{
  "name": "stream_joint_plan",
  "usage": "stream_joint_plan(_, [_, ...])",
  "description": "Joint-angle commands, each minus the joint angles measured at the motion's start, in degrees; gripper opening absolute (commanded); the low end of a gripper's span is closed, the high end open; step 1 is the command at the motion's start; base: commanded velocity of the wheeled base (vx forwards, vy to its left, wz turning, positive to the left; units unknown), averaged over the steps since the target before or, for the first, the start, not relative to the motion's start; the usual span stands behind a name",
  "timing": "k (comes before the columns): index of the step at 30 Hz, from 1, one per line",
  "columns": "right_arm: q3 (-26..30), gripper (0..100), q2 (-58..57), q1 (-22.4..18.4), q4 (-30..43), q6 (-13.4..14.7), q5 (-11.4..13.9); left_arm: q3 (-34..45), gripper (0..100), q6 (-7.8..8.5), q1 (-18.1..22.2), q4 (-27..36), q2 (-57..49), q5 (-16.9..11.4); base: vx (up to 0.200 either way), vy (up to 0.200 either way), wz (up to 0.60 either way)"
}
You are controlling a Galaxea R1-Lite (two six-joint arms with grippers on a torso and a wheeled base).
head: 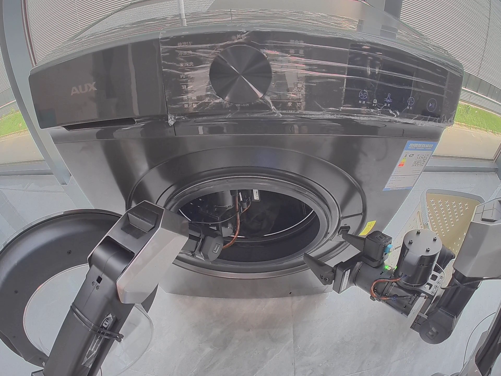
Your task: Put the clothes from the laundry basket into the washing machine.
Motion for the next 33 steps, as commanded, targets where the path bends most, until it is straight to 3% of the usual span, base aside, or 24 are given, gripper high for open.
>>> stream_joint_plan(1, [0.01,100,0.08,0.0,-0.01,0.02,0.0,0.69,100,-0.13,-0.25,-0.08,-0.03,0.01,0.0,0.0,0.0])
stream_joint_plan(6, [0.01,100,0.08,-0.09,-0.01,0.02,0.0,1.83,100,-0.13,-0.6,-0.35,-0.39,0.1,0.0,0.0,0.0])
stream_joint_plan(19, [0.1,100,0.08,-0.09,-0.01,0.02,0.0,28.29,100,1.63,-5.88,-5.01,-11.2,-0.25,0.0,0.0,0.0])
stream_joint_plan(33, [0.72,100,0.0,-0.26,-0.01,0.1,-0.08,48.41,100,1.98,-11.5,-13.97,-19.81,-0.52,0.0,0.0,0.0])
